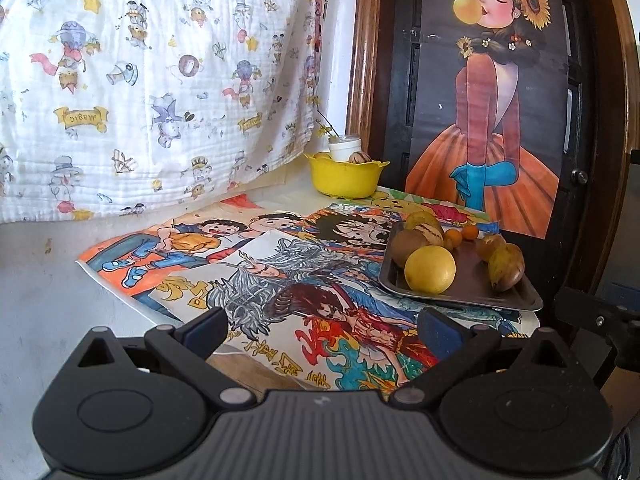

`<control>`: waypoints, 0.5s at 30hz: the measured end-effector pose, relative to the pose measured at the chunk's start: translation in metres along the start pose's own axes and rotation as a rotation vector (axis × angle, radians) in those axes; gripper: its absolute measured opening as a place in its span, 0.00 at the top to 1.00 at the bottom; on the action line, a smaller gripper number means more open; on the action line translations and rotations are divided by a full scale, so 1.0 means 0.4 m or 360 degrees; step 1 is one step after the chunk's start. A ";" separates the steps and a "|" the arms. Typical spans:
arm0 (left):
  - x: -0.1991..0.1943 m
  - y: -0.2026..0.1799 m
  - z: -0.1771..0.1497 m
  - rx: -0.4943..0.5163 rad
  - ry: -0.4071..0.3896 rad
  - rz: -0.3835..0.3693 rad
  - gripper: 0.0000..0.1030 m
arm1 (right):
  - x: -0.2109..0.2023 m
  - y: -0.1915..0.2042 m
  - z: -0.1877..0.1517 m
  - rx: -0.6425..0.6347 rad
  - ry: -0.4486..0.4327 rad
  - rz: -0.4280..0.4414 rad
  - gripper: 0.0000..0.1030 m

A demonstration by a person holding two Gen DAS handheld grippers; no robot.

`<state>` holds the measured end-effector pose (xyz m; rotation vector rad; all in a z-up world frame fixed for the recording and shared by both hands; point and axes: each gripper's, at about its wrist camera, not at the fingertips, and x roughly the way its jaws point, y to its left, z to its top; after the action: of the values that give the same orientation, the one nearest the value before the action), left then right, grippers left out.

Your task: Organize fruits

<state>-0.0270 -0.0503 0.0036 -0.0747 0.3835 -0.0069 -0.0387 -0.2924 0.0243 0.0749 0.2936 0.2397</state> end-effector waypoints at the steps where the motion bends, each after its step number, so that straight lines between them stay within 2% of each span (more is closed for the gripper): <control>1: 0.001 0.000 0.000 0.0002 0.0003 -0.0001 0.00 | 0.000 0.000 -0.001 0.0001 0.0000 0.0000 0.00; 15: 0.002 0.001 -0.003 0.0001 0.0009 -0.0002 0.00 | 0.001 -0.001 -0.001 -0.0002 0.0003 0.0004 0.00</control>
<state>-0.0267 -0.0501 0.0023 -0.0743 0.3889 -0.0082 -0.0384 -0.2927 0.0237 0.0737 0.2954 0.2425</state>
